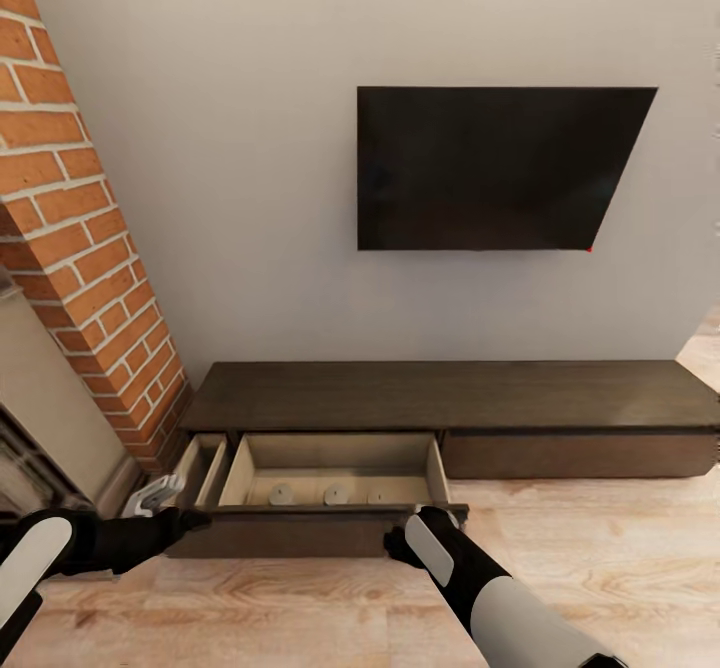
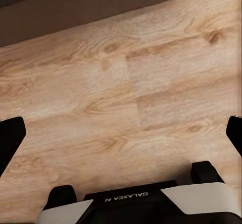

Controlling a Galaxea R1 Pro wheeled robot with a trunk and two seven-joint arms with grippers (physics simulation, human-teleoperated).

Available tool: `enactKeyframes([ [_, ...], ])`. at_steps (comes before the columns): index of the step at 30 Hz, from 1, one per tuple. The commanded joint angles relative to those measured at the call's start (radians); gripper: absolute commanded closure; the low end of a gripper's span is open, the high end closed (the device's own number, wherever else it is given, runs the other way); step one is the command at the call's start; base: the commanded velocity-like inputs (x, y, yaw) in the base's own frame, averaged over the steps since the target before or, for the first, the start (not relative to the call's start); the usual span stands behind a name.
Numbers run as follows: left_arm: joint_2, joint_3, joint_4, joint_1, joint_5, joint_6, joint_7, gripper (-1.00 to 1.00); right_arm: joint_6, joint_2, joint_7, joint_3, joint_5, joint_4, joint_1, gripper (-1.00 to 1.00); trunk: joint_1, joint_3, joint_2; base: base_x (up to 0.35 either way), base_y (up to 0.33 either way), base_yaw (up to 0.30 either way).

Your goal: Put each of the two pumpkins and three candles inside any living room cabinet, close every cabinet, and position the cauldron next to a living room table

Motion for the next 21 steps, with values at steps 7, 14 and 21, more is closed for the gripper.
enactKeyframes([
  [7,0.001,0.000,-0.001,-0.001,0.009,-0.001,0.010,-1.00,0.003,0.000,-0.006,0.003,-0.004,-0.001,-0.001,-1.00,0.026,-0.023,-0.050,-0.306,-0.143,0.000],
  [14,0.000,0.000,-0.001,-0.001,0.010,-0.002,0.010,-1.00,-0.011,0.000,-0.004,0.004,0.001,-0.001,0.000,-1.00,0.053,-0.045,-0.099,-0.297,-0.144,0.000],
  [21,-0.001,0.000,-0.001,-0.001,0.009,-0.004,0.009,-1.00,-0.025,0.000,-0.003,0.006,0.002,0.005,0.001,-1.00,0.080,-0.067,-0.148,-0.237,-0.134,0.000],
])
